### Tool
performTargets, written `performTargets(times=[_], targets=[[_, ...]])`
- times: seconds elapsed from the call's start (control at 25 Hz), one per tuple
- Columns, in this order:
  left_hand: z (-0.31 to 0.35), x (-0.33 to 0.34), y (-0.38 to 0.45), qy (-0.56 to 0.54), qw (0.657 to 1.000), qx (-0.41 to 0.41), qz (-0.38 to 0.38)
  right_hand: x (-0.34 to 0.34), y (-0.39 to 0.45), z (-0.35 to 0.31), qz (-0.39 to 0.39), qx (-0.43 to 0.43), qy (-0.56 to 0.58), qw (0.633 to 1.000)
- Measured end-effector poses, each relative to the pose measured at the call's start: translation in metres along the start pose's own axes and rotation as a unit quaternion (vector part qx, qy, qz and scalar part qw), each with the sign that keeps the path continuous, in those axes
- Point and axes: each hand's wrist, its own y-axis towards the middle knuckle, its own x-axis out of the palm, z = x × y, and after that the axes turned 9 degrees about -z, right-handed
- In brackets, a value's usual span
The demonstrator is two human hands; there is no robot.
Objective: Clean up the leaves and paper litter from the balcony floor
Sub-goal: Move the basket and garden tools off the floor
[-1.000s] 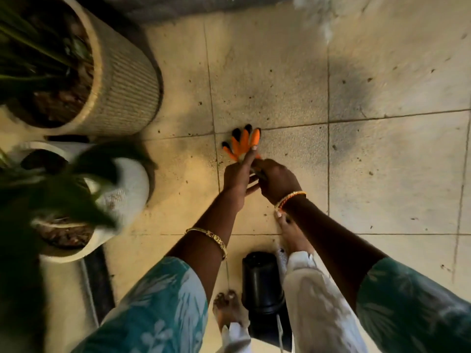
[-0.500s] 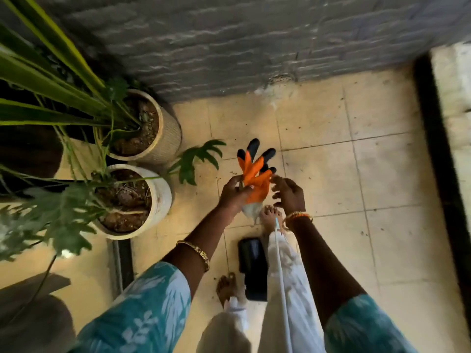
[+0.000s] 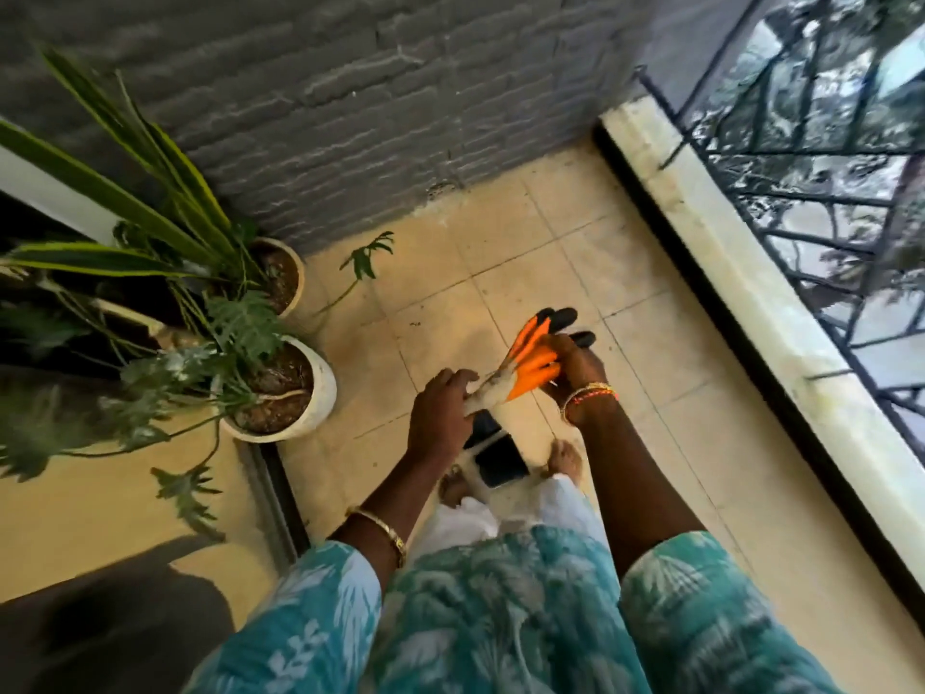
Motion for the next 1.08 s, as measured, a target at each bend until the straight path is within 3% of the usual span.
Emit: performTargets(times=[0.12, 0.24, 0.32, 0.44, 0.6, 0.68, 0.72, 0.8, 0.96, 1.08], targets=[[0.020, 0.016, -0.050, 0.115, 0.988, 0.089, 0.046, -0.047, -0.049, 0.011, -0.026, 0.025, 0.105, 0.994], [0.047, 0.039, -0.083, 0.132, 0.974, 0.173, 0.068, -0.090, -0.093, 0.026, -0.046, 0.048, 0.147, 0.987], [0.061, 0.058, -0.106, 0.135, 0.969, 0.194, 0.070, -0.119, -0.122, 0.040, -0.025, 0.048, 0.124, 0.991], [0.080, 0.097, -0.146, 0.137, 0.962, 0.226, 0.073, -0.185, -0.164, 0.072, 0.067, -0.018, 0.096, 0.993], [0.108, 0.173, -0.196, 0.034, 0.976, 0.206, 0.064, -0.288, -0.237, 0.127, 0.071, -0.059, 0.175, 0.980], [0.141, 0.214, -0.236, -0.131, 0.983, 0.126, -0.004, -0.343, -0.290, 0.159, 0.086, -0.078, 0.238, 0.964], [0.160, 0.229, -0.257, -0.238, 0.968, 0.054, -0.066, -0.366, -0.315, 0.172, 0.091, -0.088, 0.268, 0.955], [0.201, 0.252, -0.295, -0.409, 0.886, -0.069, -0.207, -0.410, -0.362, 0.196, 0.095, -0.113, 0.318, 0.936], [0.289, 0.277, -0.334, -0.461, 0.785, -0.099, -0.403, -0.492, -0.431, 0.234, 0.123, -0.180, 0.437, 0.873], [0.349, 0.314, -0.348, -0.425, 0.750, -0.135, -0.489, -0.550, -0.458, 0.255, 0.171, -0.213, 0.485, 0.831]])
